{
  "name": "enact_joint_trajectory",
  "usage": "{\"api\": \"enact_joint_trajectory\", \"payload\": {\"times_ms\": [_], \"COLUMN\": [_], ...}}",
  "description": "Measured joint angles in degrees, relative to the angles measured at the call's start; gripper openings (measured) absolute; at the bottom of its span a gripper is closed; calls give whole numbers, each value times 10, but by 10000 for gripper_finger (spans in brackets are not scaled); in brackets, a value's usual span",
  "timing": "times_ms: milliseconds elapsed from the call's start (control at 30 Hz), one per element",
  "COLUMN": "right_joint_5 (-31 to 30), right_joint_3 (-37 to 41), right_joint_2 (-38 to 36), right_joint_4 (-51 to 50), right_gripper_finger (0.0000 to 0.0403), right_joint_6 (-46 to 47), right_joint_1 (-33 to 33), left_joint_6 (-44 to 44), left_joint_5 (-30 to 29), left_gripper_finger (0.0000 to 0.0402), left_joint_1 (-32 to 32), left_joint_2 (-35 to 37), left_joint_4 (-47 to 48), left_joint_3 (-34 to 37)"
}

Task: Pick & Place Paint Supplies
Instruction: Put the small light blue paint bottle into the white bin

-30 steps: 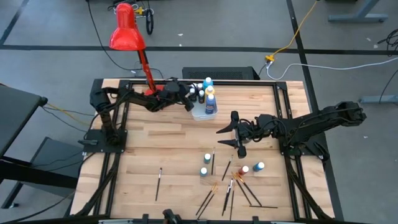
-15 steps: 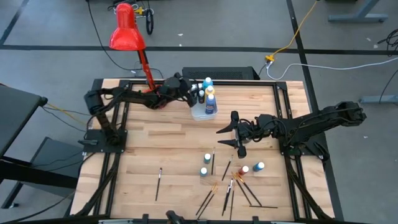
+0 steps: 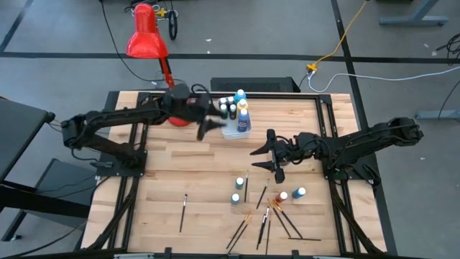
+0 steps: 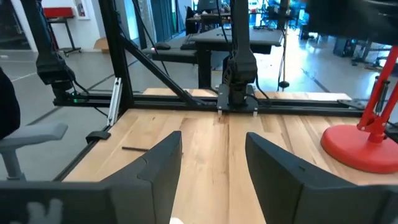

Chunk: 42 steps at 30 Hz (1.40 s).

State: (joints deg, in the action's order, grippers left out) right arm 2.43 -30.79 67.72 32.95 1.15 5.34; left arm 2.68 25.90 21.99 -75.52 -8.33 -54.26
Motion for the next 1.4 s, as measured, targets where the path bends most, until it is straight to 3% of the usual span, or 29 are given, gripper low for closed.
{"api": "enact_joint_trajectory", "payload": {"times_ms": [100, 200, 433, 567, 667, 767, 933, 1067, 1400], "right_joint_5": [0, 0, 3, 62, 143, 177, 181, 182, 181], "right_joint_3": [0, 0, 0, 0, 0, -5, -4, -4, -4], "right_joint_2": [0, 0, 0, 0, -8, -28, -59, -71, -69], "right_joint_4": [-11, -14, -37, -69, -102, -139, -239, -307, -287], "right_gripper_finger": [178, 178, 178, 178, 178, 178, 178, 178, 178], "right_joint_6": [0, 1, 1, 3, 21, 29, 15, -48, -68], "right_joint_1": [0, 0, 0, 0, 0, 2, 12, 17, 22], "left_joint_6": [26, -6, -94, -112, -120, -130, -119, -91, -72], "left_joint_5": [74, 91, -33, -106, -127, -132, -147, -143, -126], "left_gripper_finger": [192, 179, 153, 149, 151, 153, 153, 153, 154], "left_joint_1": [-39, -91, -207, -255, -274, -286, -293, -293, -333], "left_joint_2": [0, -6, -20, -41, -68, -101, -154, -191, -213], "left_joint_4": [11, 22, 34, 34, 9, -25, -83, -117, -153], "left_joint_3": [0, 0, 1, 2, 0, 0, -1, 0, -2]}}
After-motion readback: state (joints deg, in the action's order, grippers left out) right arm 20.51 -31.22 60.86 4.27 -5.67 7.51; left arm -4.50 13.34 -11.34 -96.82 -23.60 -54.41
